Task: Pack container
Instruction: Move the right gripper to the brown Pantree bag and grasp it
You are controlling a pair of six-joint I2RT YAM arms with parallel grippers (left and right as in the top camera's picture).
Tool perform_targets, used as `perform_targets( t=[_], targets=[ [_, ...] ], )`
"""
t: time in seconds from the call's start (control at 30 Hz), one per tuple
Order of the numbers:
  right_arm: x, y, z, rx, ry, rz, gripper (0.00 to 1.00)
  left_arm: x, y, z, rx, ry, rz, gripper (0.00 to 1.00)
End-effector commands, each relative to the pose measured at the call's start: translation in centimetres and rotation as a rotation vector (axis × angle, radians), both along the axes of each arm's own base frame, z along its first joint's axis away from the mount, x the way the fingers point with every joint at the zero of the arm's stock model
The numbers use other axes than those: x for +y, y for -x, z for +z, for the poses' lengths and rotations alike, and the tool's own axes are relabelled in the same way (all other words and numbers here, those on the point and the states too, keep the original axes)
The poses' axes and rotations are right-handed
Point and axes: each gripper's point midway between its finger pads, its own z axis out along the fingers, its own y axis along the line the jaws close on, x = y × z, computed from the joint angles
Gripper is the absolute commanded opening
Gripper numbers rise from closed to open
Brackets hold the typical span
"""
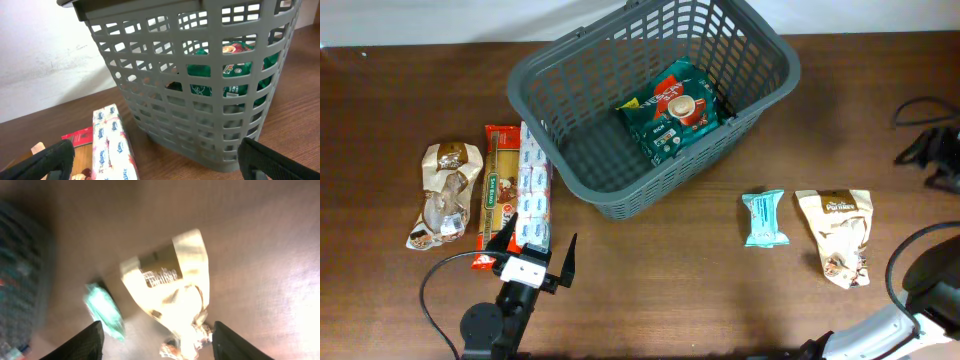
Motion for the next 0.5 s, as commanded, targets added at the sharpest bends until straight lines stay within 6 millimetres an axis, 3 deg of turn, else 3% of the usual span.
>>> perform_targets(
  t=[0.0,0.13,0.17,0.23,0.33,0.47],
  targets=[
    [1.9,2.2,-3.4,0.118,-0.002,0.12,0.67,0.0,0.0,-0.3,0.003,0.004,0.004,0.99],
    [4.2,3.3,-6.7,0.193,-0.028,0.185,0.68,0.0,0.0,-0.3,0.003,0.004,0.004,0.99],
    [5.3,4.1,-8.8,0.246,-0.018,0.226,0.68,0.0,0.0,-0.3,0.003,0.004,0.004,0.99],
    [6.2,4.7,-10.6,0.275,-0.007,0.257,0.7,0.0,0.0,-0.3,0.003,0.004,0.004,0.99],
    [6.4,4.7,-12.3,0.276,0.009,0.225,0.72,0.0,0.0,-0.3,0.003,0.004,0.004,0.99],
    [5.9,6.1,-13.6,0.331,0.049,0.235,0.75,0.0,0.0,-0.3,0.003,0.004,0.004,0.99]
  ],
)
